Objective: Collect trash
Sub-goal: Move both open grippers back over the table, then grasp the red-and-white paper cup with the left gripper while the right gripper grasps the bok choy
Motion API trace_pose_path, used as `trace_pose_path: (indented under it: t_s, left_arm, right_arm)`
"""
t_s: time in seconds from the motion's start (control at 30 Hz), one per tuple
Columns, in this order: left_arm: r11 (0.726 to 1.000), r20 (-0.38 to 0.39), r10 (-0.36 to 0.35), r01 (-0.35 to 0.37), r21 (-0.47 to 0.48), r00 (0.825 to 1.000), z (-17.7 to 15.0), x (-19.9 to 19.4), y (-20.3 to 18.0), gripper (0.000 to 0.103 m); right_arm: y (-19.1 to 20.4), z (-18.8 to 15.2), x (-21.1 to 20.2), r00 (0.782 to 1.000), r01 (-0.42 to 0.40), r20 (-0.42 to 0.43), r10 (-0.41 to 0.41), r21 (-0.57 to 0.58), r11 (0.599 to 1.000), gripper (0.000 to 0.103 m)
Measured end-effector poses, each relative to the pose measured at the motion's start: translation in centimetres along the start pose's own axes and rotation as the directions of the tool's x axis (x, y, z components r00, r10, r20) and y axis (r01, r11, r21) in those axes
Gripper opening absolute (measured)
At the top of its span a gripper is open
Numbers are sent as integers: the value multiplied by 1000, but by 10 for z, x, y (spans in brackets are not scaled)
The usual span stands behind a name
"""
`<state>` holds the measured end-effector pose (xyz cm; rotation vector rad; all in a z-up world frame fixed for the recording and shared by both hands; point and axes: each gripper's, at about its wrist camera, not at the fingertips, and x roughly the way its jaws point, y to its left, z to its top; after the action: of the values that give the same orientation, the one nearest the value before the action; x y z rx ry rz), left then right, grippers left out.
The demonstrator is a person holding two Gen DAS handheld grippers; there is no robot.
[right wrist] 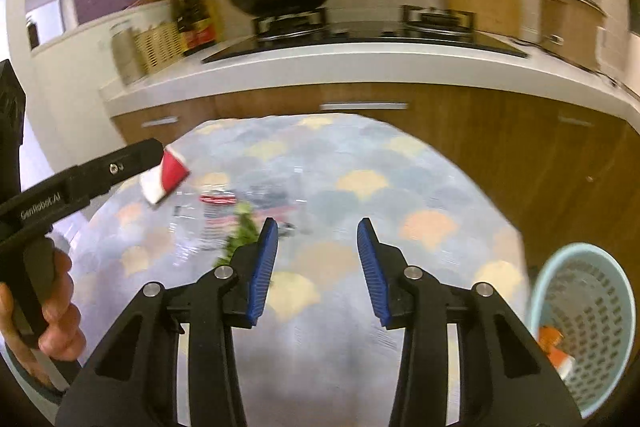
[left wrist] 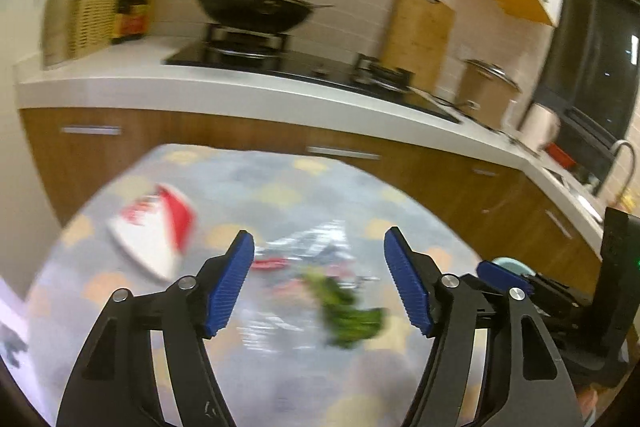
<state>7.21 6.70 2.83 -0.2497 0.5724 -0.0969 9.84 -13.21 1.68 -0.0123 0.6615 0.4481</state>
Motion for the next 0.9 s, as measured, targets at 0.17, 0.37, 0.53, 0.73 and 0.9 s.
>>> trace_pose_path:
  t_s: [0.17, 0.37, 0.53, 0.73, 0.9]
  left_arm:
    - [994, -22, 111, -111, -23, 994, 8, 2, 63, 70]
    - [980, -63, 201, -201, 5, 978, 17, 29, 116, 77]
    - [982, -131, 186, -189, -13, 974, 20, 59, 140, 77]
    - [988, -178, 141, -149, -32, 974, 14, 79, 139, 82]
    - [990, -192, 125, -134, -36, 974, 11, 85, 132, 83]
  right_arm:
    - [29, 1, 35, 998, -54, -15, 53, -22, 998, 38]
    - [37, -10, 62, 997, -61, -40, 59, -34, 998, 38]
    - [32, -13, 68, 996, -71, -53, 70, -20, 997, 38]
    - [32, -13, 71, 996, -65, -57, 64, -20, 998, 38]
    - [31, -13, 73, 995, -72, -70, 71, -12, 997, 38]
